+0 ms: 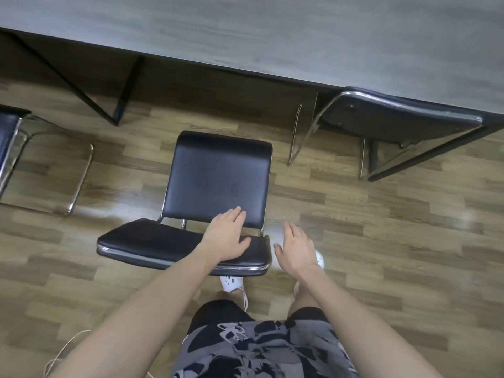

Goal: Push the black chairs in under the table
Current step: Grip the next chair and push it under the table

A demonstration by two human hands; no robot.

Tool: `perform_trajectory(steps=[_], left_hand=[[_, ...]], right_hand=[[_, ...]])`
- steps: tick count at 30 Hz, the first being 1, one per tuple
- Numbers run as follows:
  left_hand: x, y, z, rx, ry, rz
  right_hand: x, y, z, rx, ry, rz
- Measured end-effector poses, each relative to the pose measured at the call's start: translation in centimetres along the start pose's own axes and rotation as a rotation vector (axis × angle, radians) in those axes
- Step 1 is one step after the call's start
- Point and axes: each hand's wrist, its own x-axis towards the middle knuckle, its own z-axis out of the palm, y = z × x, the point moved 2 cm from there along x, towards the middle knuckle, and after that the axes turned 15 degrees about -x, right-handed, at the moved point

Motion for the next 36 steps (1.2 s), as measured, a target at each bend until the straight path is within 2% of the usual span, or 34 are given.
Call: perform_trajectory(steps=[7,19,27,36], left_hand=[[-1.8,-2.3,-0.1,-0.006,-0.011,-0.065],[-2.0,-2.8,0.2,-0.006,0.056,-0.202],[-0.6,-3.4,-0.6,0.009,0.051,-0.180],[0.6,-7.4,-2.6,0.077,-0.016,-0.114]], right_hand=[[-1.2,-2.3,-0.1,-0.007,-0.008,-0.021],[0.8,-1.0,0.4,0.002,-0.034,-0.130],[1.3,-1.0,0.2,0.017,-0.028,-0.118],[2.6,-5.2,-0.5,0.038,-0.025,-0.066]])
